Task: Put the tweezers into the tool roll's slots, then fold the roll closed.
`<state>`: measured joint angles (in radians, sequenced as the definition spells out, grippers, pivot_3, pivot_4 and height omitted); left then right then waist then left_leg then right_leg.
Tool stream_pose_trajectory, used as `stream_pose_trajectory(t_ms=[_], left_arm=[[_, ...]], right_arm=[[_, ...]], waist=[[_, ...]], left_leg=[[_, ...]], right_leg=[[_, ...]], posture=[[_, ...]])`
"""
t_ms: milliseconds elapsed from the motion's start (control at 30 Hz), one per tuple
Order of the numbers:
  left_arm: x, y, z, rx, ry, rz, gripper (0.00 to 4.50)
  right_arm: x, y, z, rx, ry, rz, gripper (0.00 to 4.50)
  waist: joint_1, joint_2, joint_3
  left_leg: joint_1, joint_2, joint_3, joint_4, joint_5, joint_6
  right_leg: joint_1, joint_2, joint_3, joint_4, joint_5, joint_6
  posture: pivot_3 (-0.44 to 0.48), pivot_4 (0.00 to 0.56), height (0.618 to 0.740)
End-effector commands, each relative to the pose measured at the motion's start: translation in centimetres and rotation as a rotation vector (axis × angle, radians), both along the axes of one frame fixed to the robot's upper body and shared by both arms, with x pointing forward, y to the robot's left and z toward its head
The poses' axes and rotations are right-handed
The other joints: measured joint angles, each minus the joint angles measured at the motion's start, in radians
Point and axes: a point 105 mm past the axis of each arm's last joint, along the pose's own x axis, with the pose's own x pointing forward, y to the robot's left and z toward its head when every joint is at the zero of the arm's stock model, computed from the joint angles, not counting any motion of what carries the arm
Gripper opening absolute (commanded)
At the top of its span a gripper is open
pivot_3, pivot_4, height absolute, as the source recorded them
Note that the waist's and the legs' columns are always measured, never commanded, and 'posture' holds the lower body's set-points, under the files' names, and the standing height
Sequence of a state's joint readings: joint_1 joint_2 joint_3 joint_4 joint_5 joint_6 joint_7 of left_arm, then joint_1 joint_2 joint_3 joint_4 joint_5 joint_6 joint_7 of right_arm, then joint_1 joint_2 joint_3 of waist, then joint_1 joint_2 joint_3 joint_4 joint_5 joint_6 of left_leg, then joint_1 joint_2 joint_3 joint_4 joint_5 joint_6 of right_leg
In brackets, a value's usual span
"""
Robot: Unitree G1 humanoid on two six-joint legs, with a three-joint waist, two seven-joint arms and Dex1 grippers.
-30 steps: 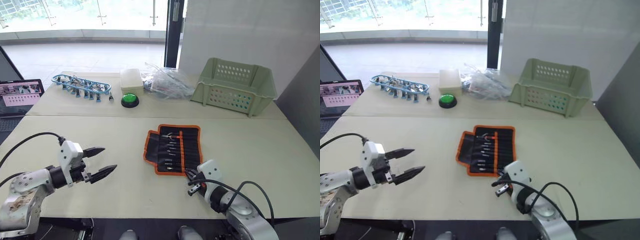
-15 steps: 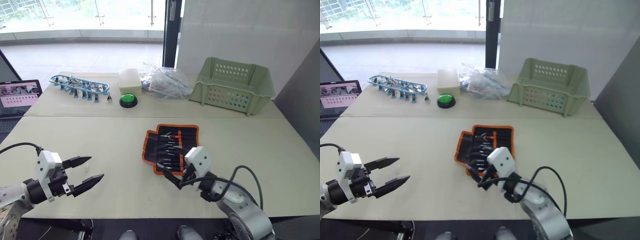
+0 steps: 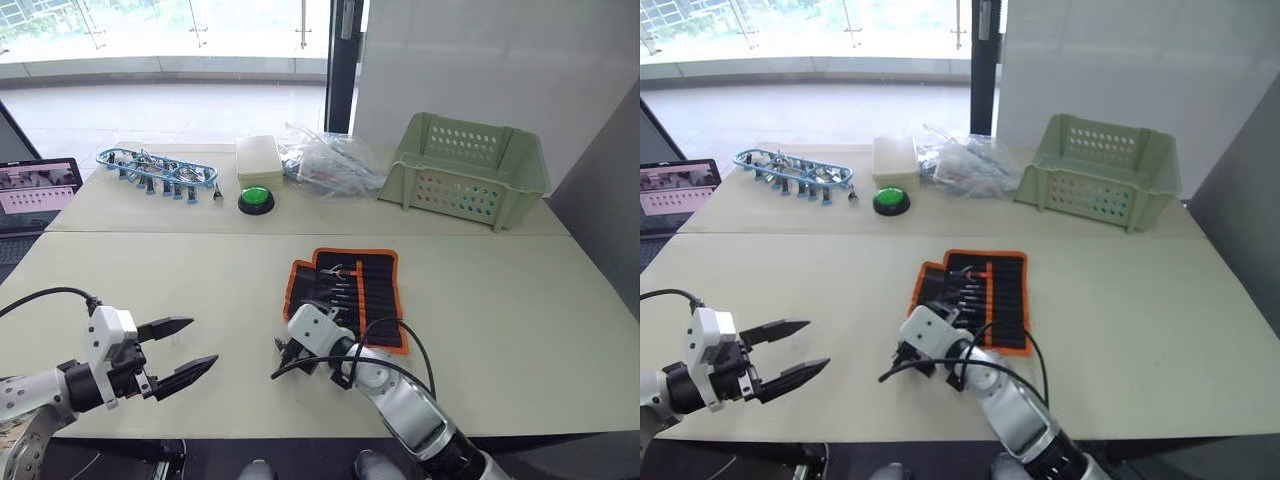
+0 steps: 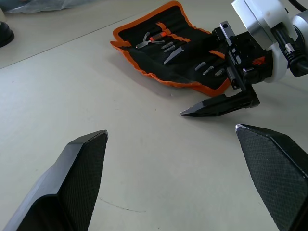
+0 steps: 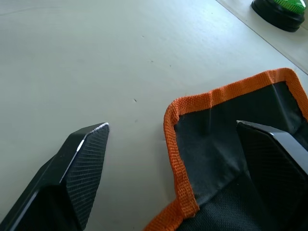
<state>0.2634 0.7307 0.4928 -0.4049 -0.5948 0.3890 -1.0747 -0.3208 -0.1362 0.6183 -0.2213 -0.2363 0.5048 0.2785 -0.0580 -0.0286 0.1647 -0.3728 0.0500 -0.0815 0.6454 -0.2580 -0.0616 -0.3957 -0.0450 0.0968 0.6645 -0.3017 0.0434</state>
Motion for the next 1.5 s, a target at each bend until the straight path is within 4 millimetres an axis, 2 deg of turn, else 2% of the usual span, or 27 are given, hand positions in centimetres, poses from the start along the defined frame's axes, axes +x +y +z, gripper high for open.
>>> stream_pose_trajectory(t_ms=[33, 267, 433, 467, 600, 700, 833, 1000, 1233, 1333, 1500], left_arm=[[0.0, -0.3, 1.0, 0.021, -0.044, -0.026, 4.5], [0.1, -0.3, 0.9, 0.024, -0.049, -0.022, 4.5], [0.2, -0.3, 0.7, 0.026, -0.048, -0.021, 4.5], [0.1, -0.3, 0.7, 0.027, -0.047, -0.02, 4.5], [0.3, -0.3, 0.4, 0.027, -0.045, -0.018, 4.5], [0.5, -0.5, -0.1, 0.033, -0.049, -0.018, 4.5], [0.9, -0.9, -0.6, 0.042, -0.064, -0.038, 4.5], [1.5, -1.4, -1.8, 0.115, -0.027, -0.139, 4.5], [3.7, -2.6, -3.7, 0.32, -0.073, -0.412, 4.5], [6.5, -4.3, -3.1, 0.355, -0.194, -0.55, 4.5], [8.8, -6.6, -3.0, 0.361, -0.251, -0.708, 4.5]], right_arm=[[0.6, -0.2, 1.2, -0.007, -0.083, -0.017, 4.21], [0.4, -0.2, 1.8, 0.004, -0.103, -0.004, 1.94], [0.2, -0.1, 1.8, 0.025, -0.082, 0.015, 0.15], [0.1, -0.2, 1.7, 0.027, -0.074, 0.018, 0.03], [-0.8, -0.2, 2.0, 0.063, -0.072, 0.099, 0.03], [-2.4, -0.4, 2.4, 0.083, -0.091, 0.287, 0.03], [-4.5, -2.4, 2.2, 0.03, -0.137, 0.512, 0.03], [-6.8, -5.7, -0.2, -0.159, -0.135, 0.737, 0.03], [-6.6, -8.0, -0.2, -0.225, -0.15, 0.775, 0.03], [-6.2, -8.5, 0.4, -0.222, -0.166, 0.736, 0.03], [-6.1, -8.8, 0.6, -0.223, -0.167, 0.704, 0.03]], waist=[[-0.002, 0.0, 0.0], [-0.008, 0.0, 0.0], [-0.01, 0.0, 0.0], [-0.01, 0.0, 0.0], [-0.009, 0.0, 0.0], [-0.009, 0.0, 0.0], [-0.009, 0.0, 0.0], [-0.008, 0.0, 0.001], [-0.001, 0.0, 0.001], [0.014, 0.001, 0.001], [0.02, 0.001, 0.001]], left_leg=[[0.0, 0.0, 0.0, 0.0, 0.0, 0.0], [0.0, 0.0, 0.0, 0.0, 0.0, 0.0], [0.0, 0.0, 0.0, 0.0, 0.0, 0.0], [0.0, 0.0, 0.0, 0.0, 0.0, 0.0], [0.0, 0.0, 0.0, 0.0, 0.0, 0.0], [0.0, 0.0, 0.0, 0.0, 0.0, 0.0], [0.0, 0.0, 0.0, 0.0, 0.0, 0.0], [0.001, 0.0, 0.0, 0.0, 0.0, 0.0], [0.002, -0.001, 0.0, 0.001, 0.0, 0.0], [0.002, -0.001, 0.0, 0.002, 0.0, 0.0], [0.0, -0.002, 0.0, 0.008, 0.0, 0.001]], right_leg=[[0.0, 0.0, 0.0, 0.0, 0.0, 0.0], [0.0, 0.0, 0.0, 0.0, 0.0, 0.0], [0.0, 0.0, 0.0, 0.001, 0.0, 0.0], [0.0, 0.0, 0.0, 0.001, 0.0, 0.0], [0.0, 0.0, 0.0, 0.0, 0.0, 0.0], [0.0, 0.0, 0.0, 0.0, 0.0, 0.0], [0.001, 0.0, 0.0, 0.0, 0.0, 0.0], [0.003, 0.0, 0.0, 0.0, 0.0, 0.0], [0.004, 0.0, 0.0, 0.0, 0.0, 0.0], [0.004, 0.0, -0.001, 0.0, 0.0, 0.0], [0.005, 0.0, -0.001, 0.0, 0.0, 0.0]], posture=[[0.0, 0.15, 0.713], [0.0, 0.15, 0.713], [0.0, 0.15, 0.713], [0.0, 0.15, 0.713], [0.0, 0.15, 0.713], [0.0, 0.15, 0.713], [0.0, 0.15, 0.713], [0.0, 0.15, 0.713], [0.0, 0.15, 0.713], [0.0, 0.15, 0.713], [0.0, 0.15, 0.713]])
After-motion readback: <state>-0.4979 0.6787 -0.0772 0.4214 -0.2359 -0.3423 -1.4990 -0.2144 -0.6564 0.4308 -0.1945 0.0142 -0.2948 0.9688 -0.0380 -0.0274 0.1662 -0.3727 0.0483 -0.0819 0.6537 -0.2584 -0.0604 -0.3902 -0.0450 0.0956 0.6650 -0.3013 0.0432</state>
